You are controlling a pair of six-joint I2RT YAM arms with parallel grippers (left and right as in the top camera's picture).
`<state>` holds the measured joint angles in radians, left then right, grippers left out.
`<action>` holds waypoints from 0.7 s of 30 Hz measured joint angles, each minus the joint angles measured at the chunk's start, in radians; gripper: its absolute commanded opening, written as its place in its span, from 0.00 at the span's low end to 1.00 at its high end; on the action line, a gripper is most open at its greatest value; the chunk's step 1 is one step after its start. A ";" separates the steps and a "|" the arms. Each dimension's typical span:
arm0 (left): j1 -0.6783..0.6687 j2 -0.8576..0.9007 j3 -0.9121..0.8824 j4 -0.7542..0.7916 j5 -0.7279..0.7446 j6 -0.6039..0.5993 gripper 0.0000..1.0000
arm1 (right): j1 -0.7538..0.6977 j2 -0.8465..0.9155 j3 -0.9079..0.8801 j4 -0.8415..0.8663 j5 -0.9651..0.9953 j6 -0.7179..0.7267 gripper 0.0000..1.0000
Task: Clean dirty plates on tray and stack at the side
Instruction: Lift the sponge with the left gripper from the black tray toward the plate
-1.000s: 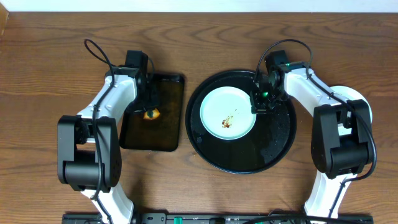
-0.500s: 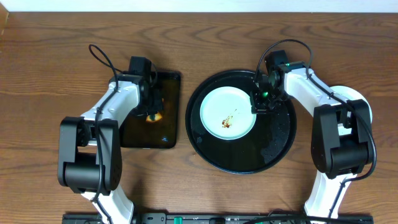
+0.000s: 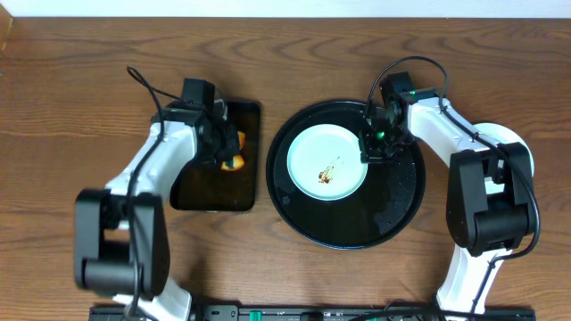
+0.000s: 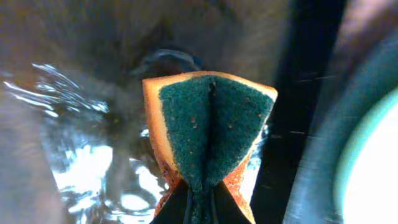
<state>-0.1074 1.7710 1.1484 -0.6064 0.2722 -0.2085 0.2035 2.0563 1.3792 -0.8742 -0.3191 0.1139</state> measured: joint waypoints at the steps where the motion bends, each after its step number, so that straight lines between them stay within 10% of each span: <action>1: 0.000 -0.026 0.000 0.003 0.003 0.003 0.07 | 0.000 0.000 0.000 0.000 0.000 0.000 0.01; 21: 0.000 -0.377 0.000 0.118 -0.225 0.003 0.07 | 0.000 0.000 0.000 0.001 0.001 0.000 0.01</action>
<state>-0.1078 1.3941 1.1484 -0.4885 0.0467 -0.2054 0.2035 2.0563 1.3796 -0.8734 -0.3180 0.1135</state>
